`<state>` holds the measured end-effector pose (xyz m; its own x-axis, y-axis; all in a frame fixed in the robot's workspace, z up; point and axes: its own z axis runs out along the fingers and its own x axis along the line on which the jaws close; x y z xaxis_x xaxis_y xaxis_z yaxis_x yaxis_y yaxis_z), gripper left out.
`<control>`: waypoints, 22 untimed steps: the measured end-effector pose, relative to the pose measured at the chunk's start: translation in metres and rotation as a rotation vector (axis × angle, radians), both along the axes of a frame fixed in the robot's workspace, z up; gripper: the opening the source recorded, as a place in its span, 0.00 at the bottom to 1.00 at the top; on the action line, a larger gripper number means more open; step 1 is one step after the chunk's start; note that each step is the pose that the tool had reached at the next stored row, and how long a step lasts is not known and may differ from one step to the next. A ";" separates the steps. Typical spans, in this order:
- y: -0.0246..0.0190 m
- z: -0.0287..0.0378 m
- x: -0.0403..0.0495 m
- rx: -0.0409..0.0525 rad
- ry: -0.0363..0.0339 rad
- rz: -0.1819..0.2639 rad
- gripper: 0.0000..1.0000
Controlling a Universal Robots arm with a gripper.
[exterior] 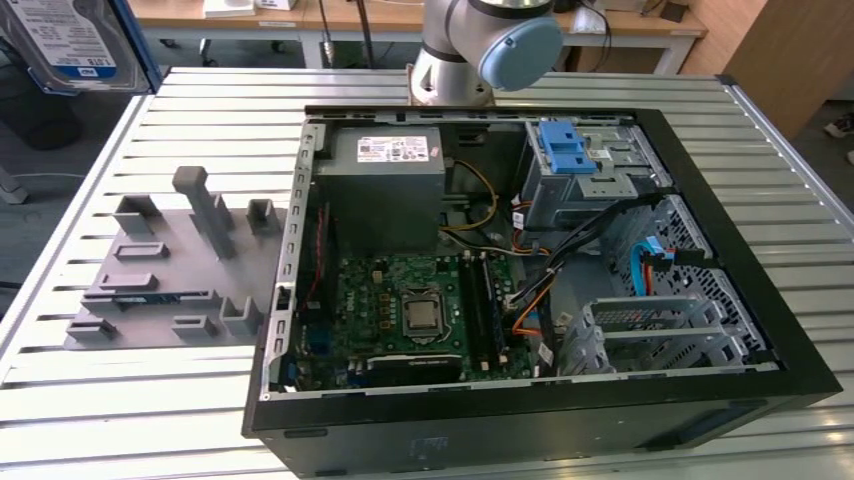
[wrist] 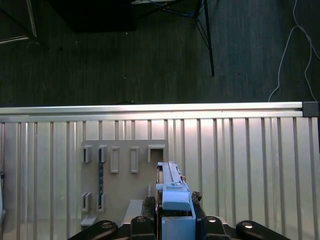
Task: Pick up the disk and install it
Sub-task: 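Pick up the disk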
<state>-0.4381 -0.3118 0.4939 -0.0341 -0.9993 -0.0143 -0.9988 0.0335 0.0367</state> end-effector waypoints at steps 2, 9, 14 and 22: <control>0.0000 0.0001 0.0005 0.0000 0.0001 0.000 0.36; 0.0000 0.0000 0.0045 0.0001 0.0000 0.000 0.36; 0.0000 0.0000 0.0059 0.0000 0.0001 0.000 0.36; 0.0000 0.0000 0.0078 0.0000 0.0001 0.000 0.36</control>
<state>-0.4303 -0.3118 0.4939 -0.0340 -0.9993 -0.0143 -0.9988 0.0334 0.0368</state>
